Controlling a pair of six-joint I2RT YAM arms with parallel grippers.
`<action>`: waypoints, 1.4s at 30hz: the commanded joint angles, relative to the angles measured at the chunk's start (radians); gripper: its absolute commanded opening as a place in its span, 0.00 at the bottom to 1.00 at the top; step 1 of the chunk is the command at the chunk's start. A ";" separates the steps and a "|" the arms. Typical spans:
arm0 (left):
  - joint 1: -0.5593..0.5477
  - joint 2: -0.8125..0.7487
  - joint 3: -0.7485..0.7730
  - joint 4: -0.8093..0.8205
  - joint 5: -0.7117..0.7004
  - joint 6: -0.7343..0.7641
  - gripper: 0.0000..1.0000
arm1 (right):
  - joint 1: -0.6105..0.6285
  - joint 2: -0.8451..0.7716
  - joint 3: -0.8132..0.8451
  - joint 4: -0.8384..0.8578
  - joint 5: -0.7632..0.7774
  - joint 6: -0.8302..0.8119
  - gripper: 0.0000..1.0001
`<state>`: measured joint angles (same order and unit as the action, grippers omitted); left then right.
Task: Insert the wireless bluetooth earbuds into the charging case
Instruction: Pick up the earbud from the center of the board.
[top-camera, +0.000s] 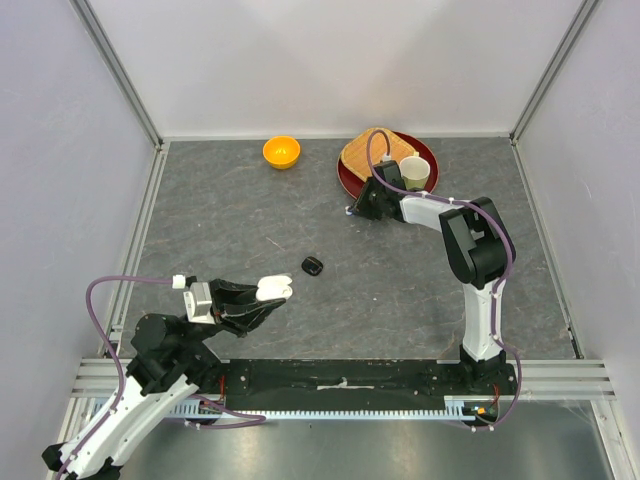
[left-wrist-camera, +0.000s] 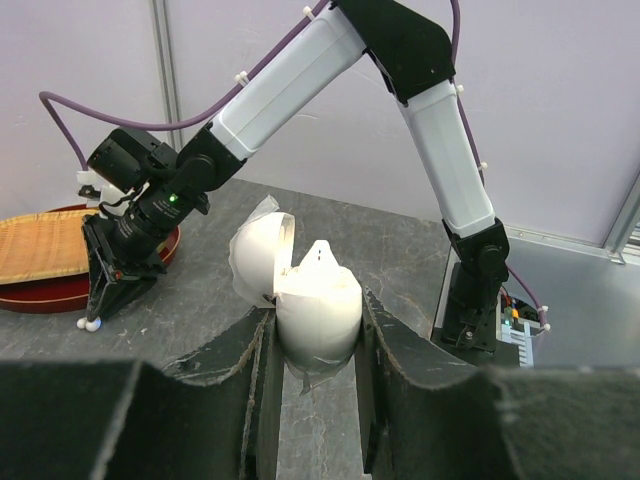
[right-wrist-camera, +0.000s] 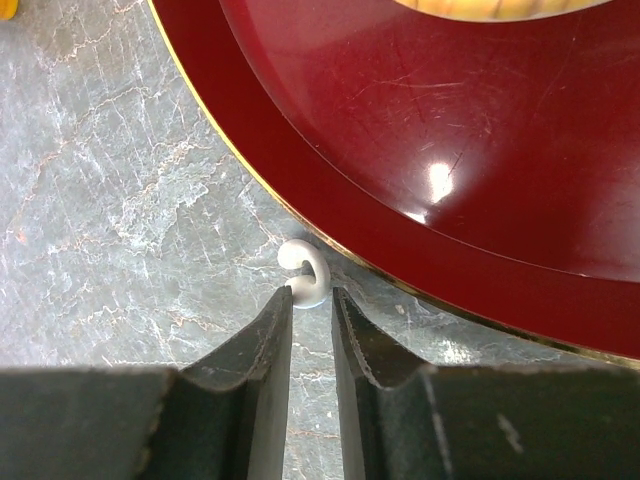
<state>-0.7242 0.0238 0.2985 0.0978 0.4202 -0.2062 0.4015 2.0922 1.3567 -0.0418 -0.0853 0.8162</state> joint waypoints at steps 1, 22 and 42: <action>0.000 0.002 0.031 -0.004 -0.009 0.033 0.02 | -0.004 0.031 0.018 0.002 -0.001 -0.003 0.28; -0.001 0.010 0.025 -0.007 -0.031 0.036 0.02 | -0.004 0.058 0.059 0.019 -0.028 -0.051 0.27; -0.001 0.030 0.027 0.000 -0.038 0.031 0.02 | 0.074 -0.268 -0.168 -0.026 -0.011 -0.298 0.10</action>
<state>-0.7242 0.0441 0.2985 0.0769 0.3946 -0.2058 0.4484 1.9812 1.2854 -0.0460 -0.1223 0.6033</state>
